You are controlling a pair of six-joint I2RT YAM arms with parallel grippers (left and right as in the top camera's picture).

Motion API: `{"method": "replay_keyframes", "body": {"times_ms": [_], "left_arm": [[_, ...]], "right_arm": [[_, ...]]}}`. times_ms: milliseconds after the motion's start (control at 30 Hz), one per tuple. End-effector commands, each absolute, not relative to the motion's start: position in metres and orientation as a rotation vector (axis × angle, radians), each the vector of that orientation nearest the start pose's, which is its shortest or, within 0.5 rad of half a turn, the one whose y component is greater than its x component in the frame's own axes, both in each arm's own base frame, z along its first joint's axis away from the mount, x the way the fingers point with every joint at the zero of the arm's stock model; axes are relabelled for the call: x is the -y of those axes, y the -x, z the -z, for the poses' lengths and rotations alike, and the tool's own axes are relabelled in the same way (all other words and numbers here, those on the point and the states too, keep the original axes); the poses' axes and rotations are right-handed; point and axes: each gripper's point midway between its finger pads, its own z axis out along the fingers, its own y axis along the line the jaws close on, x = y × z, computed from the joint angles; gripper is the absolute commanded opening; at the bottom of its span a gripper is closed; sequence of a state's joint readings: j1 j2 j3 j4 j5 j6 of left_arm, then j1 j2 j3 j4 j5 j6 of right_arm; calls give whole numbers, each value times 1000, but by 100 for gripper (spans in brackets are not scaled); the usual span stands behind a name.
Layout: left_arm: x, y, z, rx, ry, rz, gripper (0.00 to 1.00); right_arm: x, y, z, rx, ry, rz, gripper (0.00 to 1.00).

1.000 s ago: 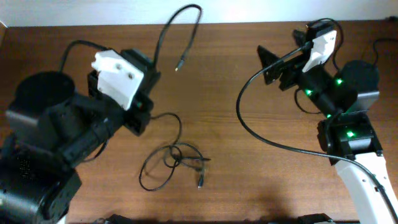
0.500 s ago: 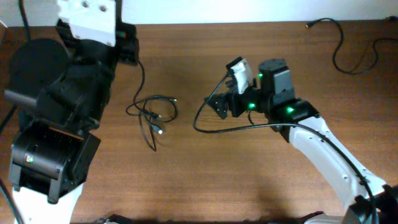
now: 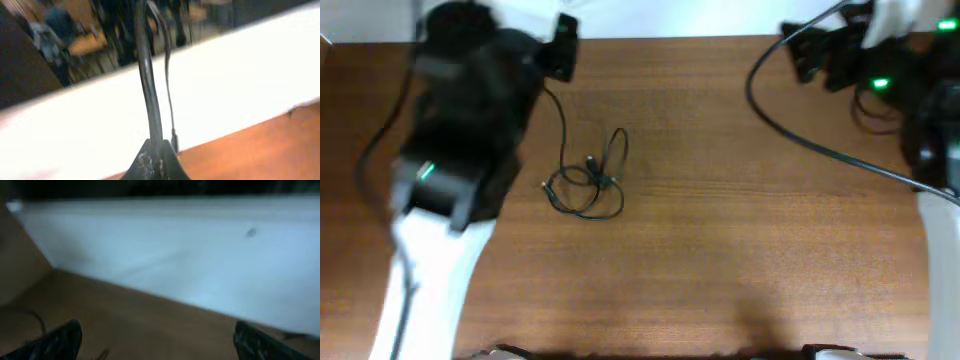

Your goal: Untangle cables

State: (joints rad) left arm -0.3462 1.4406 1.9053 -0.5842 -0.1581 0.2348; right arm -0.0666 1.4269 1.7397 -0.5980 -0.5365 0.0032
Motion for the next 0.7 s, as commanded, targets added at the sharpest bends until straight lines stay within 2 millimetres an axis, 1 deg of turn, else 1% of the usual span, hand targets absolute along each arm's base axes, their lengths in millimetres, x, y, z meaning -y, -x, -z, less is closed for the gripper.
{"method": "replay_keyframes", "body": {"times_ms": [0,33,67,133,200,233,267,300,333,367,400,467,500,533,567,600,633,667], "left_arm": [[104,-426,-541,-1536,-258,-144,0],[105,-415,-573,-1446,-247,-110,0],[112,-406,-593,-1389,-274,-64,0],[112,-402,-615,-1295,-264,-67,0],[109,-389,-643,-1206,-253,-73,0],[110,-382,-651,-1190,-264,-60,0],[110,-381,-650,-1201,-274,-56,0],[112,-384,-635,-1262,-299,-61,0],[115,-393,-619,-1320,-321,-66,0],[123,-405,-605,-1356,-351,-56,0],[139,-416,-593,-1367,-407,1,0],[179,-443,-567,-1389,-475,208,0],[200,-452,-555,-1390,-514,304,0],[226,-460,-544,-1376,-557,415,0],[248,-461,-539,-1349,-593,494,0],[274,-455,-543,-1292,-624,578,0],[290,-443,-556,-1216,-643,647,0],[308,-415,-588,-1060,-669,735,0]], "right_arm": [[-45,-408,-441,-1856,302,-409,95],[-45,-408,-439,-1861,305,-408,95],[-44,-409,-444,-1842,309,-401,95],[-44,-410,-447,-1827,313,-396,96],[-42,-411,-445,-1836,301,-384,96],[-40,-412,-445,-1841,290,-369,96],[-37,-413,-444,-1845,279,-356,96],[-36,-413,-443,-1850,275,-351,96],[-36,-413,-443,-1849,275,-351,96],[-36,-413,-443,-1849,275,-351,96],[-36,-412,-444,-1847,275,-350,96],[-34,-405,-453,-1825,273,-338,96],[-31,-400,-462,-1805,268,-324,96],[-27,-395,-471,-1787,263,-311,96],[-22,-388,-482,-1769,253,-293,96],[-13,-381,-494,-1754,235,-269,96],[-3,-374,-501,-1753,212,-244,96],[9,-368,-501,-1770,192,-207,96]]}}
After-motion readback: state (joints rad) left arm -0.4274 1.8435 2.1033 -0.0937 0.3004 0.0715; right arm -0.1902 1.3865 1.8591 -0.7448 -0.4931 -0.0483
